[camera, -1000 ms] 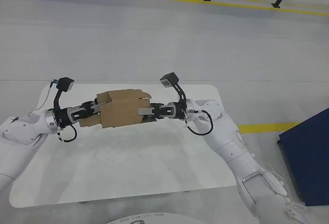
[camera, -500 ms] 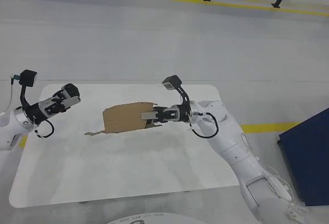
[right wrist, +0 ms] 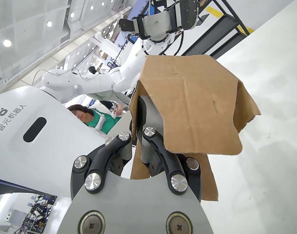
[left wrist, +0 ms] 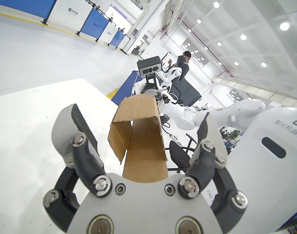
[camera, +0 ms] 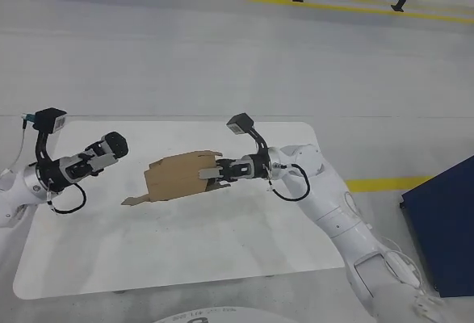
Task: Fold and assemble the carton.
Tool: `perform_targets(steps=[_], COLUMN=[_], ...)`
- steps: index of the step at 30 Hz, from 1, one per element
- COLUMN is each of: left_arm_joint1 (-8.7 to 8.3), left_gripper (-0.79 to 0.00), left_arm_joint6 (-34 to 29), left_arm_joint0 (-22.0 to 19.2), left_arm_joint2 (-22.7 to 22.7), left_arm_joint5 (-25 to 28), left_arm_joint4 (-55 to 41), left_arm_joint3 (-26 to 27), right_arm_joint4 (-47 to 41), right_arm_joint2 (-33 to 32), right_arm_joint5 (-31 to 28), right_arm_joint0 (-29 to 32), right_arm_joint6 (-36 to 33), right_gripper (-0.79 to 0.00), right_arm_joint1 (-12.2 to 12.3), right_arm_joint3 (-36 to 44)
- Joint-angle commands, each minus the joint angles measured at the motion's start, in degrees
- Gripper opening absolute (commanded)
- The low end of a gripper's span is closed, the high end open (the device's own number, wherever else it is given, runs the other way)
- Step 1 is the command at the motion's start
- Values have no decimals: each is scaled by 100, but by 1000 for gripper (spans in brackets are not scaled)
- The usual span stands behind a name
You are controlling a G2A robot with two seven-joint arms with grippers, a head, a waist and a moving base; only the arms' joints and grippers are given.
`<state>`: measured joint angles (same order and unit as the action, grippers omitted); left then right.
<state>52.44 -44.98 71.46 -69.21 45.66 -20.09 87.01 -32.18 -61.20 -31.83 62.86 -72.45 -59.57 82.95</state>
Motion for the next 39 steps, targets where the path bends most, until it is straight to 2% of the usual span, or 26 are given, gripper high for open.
perform_targets(steps=[1,3,5,7,9,12,13,16,17,18,26,29,39], left_arm_joint1=[3,23,-5,-31,-30,2,22,86,106,110,110,113,231], left_gripper=[0,0,0,0,0,-43,-18,-9,0,0,0,0,0], left_arm_joint6=[12,-427,-1393,-2332,-2821,-3062,-3234,-3560,-3388,-3303,-3303,-2763,-2623], left_arm_joint0=[17,149,91,-88,-275,-575,-658,-811,-909,-1011,-1011,-944,-987], left_arm_joint2=[17,279,239,114,129,255,311,515,660,642,642,671,1119], left_arm_joint5=[-37,-840,-1920,-3262,-4713,-5767,-6051,-6886,-7108,-7087,-7087,-6814,-7172], left_arm_joint4=[-45,-1296,-2904,-4176,-5073,-5369,-5517,-5948,-6053,-6016,-6016,-5575,-5056], left_arm_joint3=[23,353,380,124,-343,-750,-845,-1170,-1237,-1387,-1387,-1265,-1177], right_arm_joint4=[0,7,44,99,173,251,264,359,412,441,441,512,859], right_arm_joint2=[0,2,25,-7,-25,-58,-67,-91,-97,-99,-99,-70,16], right_arm_joint5=[0,9,0,-102,-142,-210,-231,-295,-331,-354,-354,-251,-291], right_arm_joint0=[0,9,64,109,165,240,258,294,309,321,321,346,323], right_arm_joint6=[0,32,83,102,142,210,231,295,331,354,354,542,981], right_gripper=[-785,-785,-785,-785,-785,-785,-785,-785,-785,-785,-785,-785,-785], right_arm_joint1=[0,-1,-5,5,23,53,63,87,98,105,105,93,50], right_arm_joint3=[0,15,160,274,395,503,530,575,598,611,611,676,704])
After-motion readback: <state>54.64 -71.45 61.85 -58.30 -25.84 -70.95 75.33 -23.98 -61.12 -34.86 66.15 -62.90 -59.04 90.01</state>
